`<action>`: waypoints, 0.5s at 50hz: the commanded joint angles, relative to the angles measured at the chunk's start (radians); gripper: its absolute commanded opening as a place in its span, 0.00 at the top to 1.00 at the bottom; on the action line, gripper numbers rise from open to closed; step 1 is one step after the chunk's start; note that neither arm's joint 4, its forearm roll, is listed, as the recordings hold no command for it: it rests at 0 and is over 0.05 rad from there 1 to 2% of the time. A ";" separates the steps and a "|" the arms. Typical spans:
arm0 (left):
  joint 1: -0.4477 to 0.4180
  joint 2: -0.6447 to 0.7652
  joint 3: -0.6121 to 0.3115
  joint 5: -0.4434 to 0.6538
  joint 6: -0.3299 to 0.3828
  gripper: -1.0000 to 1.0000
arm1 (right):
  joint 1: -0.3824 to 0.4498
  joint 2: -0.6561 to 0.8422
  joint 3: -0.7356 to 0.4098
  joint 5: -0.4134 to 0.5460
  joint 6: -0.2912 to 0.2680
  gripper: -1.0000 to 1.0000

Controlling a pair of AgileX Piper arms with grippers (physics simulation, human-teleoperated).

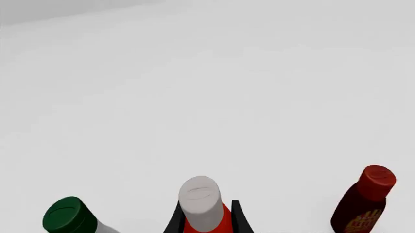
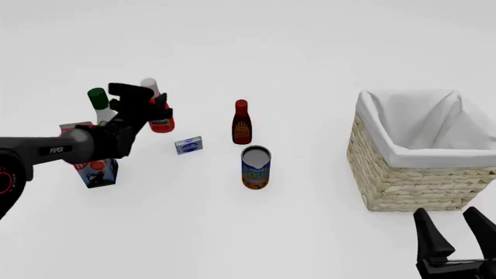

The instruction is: Pick the ketchup and place it in the basket.

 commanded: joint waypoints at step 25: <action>-0.064 -0.377 0.246 0.086 0.099 1.00 | 0.008 -0.103 -0.001 0.069 -0.024 0.00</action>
